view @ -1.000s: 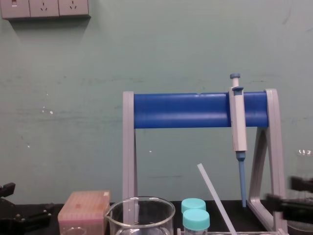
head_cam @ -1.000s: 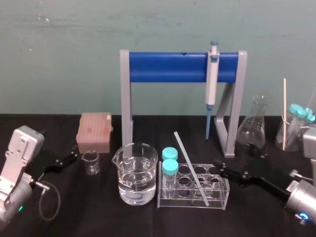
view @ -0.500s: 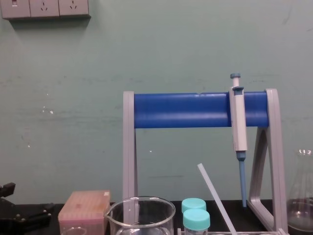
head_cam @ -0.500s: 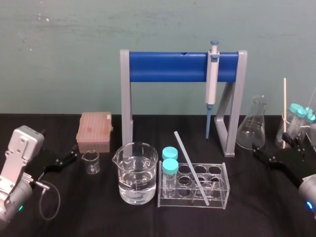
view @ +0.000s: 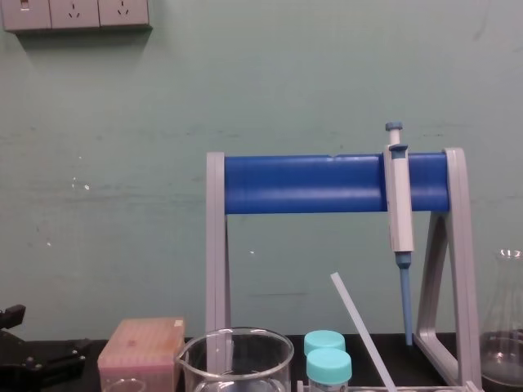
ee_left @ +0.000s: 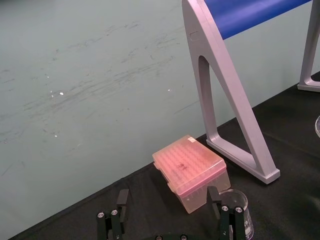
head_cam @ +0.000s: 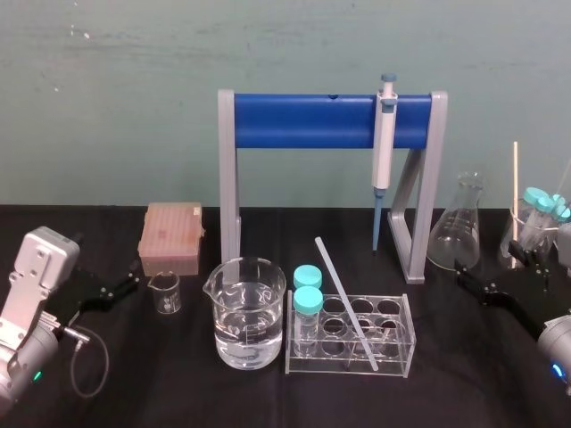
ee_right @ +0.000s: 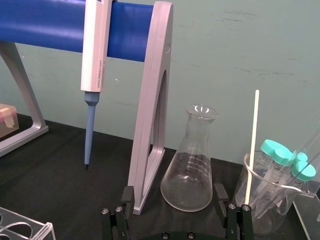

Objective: Pick up the stirring rod with one hand, then place it down.

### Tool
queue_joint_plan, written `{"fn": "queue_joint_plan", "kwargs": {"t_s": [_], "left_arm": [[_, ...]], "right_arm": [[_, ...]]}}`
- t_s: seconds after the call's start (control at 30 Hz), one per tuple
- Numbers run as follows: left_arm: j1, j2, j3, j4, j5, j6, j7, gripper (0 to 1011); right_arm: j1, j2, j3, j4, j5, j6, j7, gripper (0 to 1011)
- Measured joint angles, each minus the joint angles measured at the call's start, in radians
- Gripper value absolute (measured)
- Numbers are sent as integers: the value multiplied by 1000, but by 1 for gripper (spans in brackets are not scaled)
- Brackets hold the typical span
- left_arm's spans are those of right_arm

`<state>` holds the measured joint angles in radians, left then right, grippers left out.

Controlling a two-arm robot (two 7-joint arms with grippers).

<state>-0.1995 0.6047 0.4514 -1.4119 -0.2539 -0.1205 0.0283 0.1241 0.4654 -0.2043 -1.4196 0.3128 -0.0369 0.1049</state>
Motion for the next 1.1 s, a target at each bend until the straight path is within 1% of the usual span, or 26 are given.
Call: {"fn": "queue_joint_plan", "kwargs": {"t_s": [1.1], "left_arm": [[0, 0, 0, 0, 0, 0, 0, 1000]], "right_arm": [[-3, 4, 0, -5, 6, -6, 7, 1003]]}}
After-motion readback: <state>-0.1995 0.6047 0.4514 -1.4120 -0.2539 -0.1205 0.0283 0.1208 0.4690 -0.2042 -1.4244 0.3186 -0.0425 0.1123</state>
